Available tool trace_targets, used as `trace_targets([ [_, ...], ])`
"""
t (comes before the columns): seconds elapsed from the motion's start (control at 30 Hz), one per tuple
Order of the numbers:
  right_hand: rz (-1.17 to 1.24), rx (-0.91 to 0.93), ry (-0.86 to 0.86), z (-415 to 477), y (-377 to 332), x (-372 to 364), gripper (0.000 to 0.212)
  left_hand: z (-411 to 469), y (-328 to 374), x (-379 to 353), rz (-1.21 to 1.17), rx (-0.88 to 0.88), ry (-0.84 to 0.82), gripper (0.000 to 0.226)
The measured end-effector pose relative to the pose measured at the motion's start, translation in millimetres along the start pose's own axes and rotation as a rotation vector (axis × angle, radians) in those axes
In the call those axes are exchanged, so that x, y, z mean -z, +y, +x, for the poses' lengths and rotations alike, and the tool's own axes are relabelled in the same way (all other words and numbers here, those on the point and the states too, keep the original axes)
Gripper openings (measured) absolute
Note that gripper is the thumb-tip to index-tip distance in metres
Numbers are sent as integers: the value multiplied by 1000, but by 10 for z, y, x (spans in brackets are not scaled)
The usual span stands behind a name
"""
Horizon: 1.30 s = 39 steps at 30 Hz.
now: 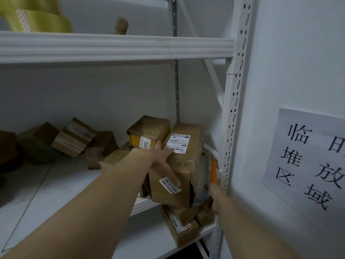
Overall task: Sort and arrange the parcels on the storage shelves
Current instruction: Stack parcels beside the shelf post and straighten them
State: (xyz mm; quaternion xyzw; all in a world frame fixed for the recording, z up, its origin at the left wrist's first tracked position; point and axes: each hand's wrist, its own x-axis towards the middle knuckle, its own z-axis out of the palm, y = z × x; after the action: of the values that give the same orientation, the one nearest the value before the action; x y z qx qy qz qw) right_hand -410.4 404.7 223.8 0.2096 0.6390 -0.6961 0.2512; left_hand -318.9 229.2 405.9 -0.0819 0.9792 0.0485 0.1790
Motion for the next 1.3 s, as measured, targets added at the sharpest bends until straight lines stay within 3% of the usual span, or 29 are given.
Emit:
trace_targets([
  [0.1,-44,55,25,655,28,120,40,151,-10,-109,-5,5,22,131],
  [0.2,48,19,19,702,-101,126,48,245,45,-155,-6,24,50,128],
  [0.57,218,78,169,505,-547,103,16,567,256,-192,-124,83,224,124],
  [0.83,1,3,70,383,-464,-11,2,652,281,-217,-181,95,236,121],
  [0.9,-4,15,99,401,-502,-25,7,667,308,-209,-185,106,252,116],
  [1.1,324,123,61,383,-642,-39,22,730,333,-290,-236,107,359,103],
  [1.3,322,84,275,329,-374,-183,14,560,152,-312,-230,0,400,91],
])
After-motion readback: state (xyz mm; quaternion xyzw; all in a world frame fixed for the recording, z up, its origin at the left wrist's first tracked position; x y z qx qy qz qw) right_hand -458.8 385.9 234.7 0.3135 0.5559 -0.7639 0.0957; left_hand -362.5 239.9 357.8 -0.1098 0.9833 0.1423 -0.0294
